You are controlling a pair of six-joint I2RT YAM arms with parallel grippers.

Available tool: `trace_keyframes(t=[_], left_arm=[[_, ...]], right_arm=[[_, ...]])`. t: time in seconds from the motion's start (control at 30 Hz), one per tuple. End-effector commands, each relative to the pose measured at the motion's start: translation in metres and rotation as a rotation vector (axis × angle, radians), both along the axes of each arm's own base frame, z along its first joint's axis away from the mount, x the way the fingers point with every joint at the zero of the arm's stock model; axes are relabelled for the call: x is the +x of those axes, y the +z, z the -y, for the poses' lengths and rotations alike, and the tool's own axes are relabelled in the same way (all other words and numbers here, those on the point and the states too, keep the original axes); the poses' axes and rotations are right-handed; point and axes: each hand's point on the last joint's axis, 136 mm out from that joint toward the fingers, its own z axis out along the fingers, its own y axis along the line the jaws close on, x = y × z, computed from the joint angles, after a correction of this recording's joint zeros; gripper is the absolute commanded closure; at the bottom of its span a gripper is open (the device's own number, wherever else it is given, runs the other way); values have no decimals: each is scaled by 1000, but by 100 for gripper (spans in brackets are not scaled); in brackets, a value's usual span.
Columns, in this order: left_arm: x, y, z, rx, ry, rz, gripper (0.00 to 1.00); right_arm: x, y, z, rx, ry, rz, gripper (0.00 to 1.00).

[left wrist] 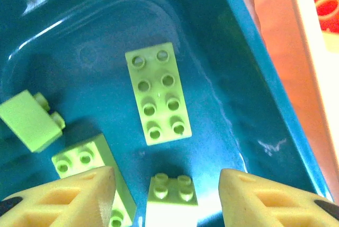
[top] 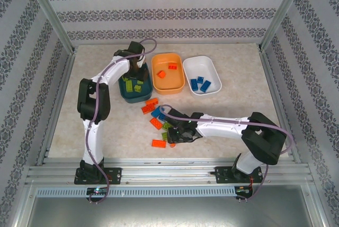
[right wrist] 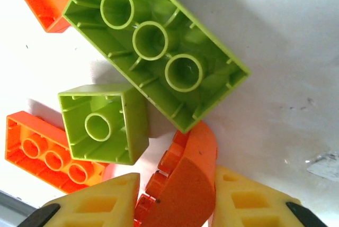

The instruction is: Sort the legos into containers by color

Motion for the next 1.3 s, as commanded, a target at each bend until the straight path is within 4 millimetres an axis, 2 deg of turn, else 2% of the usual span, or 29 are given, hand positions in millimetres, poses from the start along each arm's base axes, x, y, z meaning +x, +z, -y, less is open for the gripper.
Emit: trace_keyframes(t=[0.0, 0.13, 0.33, 0.43, 0.53, 0.7, 0.8, 0.9, 1.0, 1.1, 1.27], left_arm=[[-15, 49, -2, -68, 31, 71, 45], [-35, 72, 0, -118, 46, 119, 45], [-75, 88, 4, -185, 61, 140, 45], [-98, 92, 8, -245, 75, 150, 44], [-123, 92, 15, -278, 62, 148, 43], [-170, 81, 35, -275, 7, 118, 38], [-201, 71, 51, -283, -38, 104, 35], [-228, 62, 69, -299, -121, 105, 31], [-252, 44, 78, -268, -153, 53, 28], [-271, 27, 84, -216, -178, 25, 17], [-290, 10, 95, -235, -196, 19, 4]], right_arm=[[-2, 5, 8, -9, -18, 27, 73], [-4, 10, 13, 3, -29, 41, 75], [-3, 26, 28, 7, -43, 93, 75], [4, 42, 34, 26, -53, 131, 75], [22, 62, 40, 69, -79, 168, 74], [73, 103, 44, 141, -106, 235, 74], [113, 128, 40, 188, -110, 271, 74], [158, 143, 34, 238, -119, 295, 74], [198, 144, 23, 265, -120, 293, 75], [232, 137, 11, 292, -124, 265, 76], [279, 112, -7, 316, -127, 228, 76]])
